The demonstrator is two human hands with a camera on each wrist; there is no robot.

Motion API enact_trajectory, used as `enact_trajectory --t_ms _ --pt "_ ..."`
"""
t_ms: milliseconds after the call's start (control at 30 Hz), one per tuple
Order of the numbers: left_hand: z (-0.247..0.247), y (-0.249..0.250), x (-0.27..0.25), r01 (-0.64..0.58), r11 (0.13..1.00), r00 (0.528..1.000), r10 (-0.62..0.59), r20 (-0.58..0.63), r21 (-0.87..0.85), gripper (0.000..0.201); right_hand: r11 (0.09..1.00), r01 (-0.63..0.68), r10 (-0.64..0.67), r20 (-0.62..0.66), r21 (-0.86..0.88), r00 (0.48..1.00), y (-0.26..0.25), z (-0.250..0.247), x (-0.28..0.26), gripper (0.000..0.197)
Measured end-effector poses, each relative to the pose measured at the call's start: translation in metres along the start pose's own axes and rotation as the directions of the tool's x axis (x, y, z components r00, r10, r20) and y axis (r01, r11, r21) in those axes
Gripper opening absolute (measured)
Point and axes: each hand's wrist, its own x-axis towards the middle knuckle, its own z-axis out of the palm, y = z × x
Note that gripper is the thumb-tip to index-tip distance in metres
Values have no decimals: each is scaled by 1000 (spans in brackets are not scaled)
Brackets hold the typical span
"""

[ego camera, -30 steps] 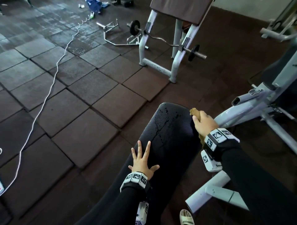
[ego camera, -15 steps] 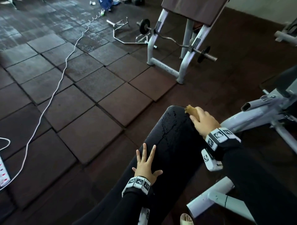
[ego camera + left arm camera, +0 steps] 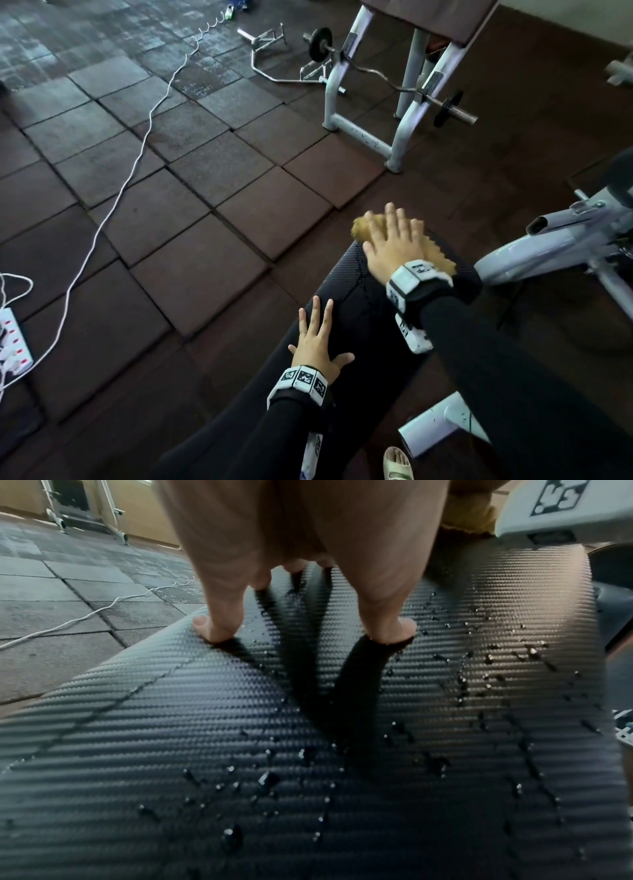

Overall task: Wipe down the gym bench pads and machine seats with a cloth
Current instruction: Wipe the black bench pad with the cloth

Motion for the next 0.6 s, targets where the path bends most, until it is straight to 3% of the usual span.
enact_trajectory --t_ms 100,233,333,500,600 --pt "0 -2 0 16 999 1000 -16 -6 -33 119 972 227 -223 72 -65 972 -25 31 -44 60" --pt "0 -2 0 11 999 1000 -11 -1 -51 119 952 307 -304 141 3 942 -15 59 -103 62" --pt "1 -2 1 14 998 1000 -13 8 -57 119 975 221 -221 65 6 973 19 46 -105 63" --pt "3 -4 4 12 997 1000 -12 11 -73 119 998 -64 64 -16 2 998 59 -2 -44 60" --pt "3 -5 4 15 997 1000 -14 13 -75 119 994 -86 84 32 73 996 46 -17 -11 56"
